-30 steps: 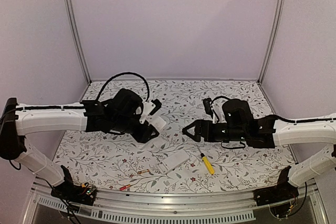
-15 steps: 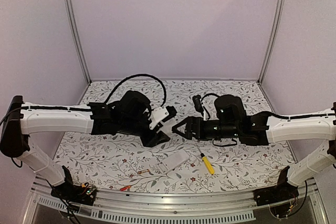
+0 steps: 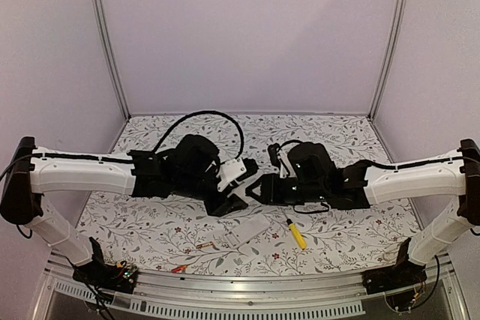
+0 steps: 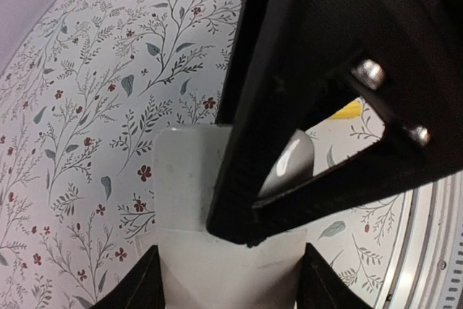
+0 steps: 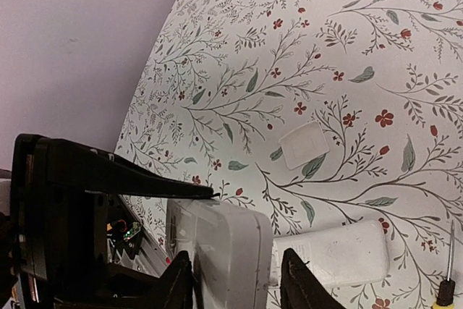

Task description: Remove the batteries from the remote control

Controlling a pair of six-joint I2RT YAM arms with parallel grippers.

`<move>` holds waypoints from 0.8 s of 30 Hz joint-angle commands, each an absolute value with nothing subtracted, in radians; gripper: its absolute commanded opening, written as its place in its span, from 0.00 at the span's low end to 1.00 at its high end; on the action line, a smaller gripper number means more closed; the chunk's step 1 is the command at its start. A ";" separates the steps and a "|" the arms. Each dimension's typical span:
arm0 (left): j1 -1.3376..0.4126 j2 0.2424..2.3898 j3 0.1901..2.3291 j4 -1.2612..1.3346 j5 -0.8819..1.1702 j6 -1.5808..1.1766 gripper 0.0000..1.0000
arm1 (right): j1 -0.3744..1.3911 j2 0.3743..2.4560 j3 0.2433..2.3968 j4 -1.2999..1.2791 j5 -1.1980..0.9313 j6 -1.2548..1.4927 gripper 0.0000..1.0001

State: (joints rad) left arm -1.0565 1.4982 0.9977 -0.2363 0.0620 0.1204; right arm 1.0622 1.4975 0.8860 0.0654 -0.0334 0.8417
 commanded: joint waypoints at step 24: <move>-1.081 1.536 0.973 -0.202 0.057 0.151 0.22 | 0.972 1.349 0.730 -0.021 0.072 0.924 0.15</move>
State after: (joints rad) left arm -1.0817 1.5421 0.9871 -0.1265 0.0643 0.1345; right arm 1.0382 1.3865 0.7895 0.1120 -0.0238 0.9421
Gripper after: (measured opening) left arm 0.538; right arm 0.149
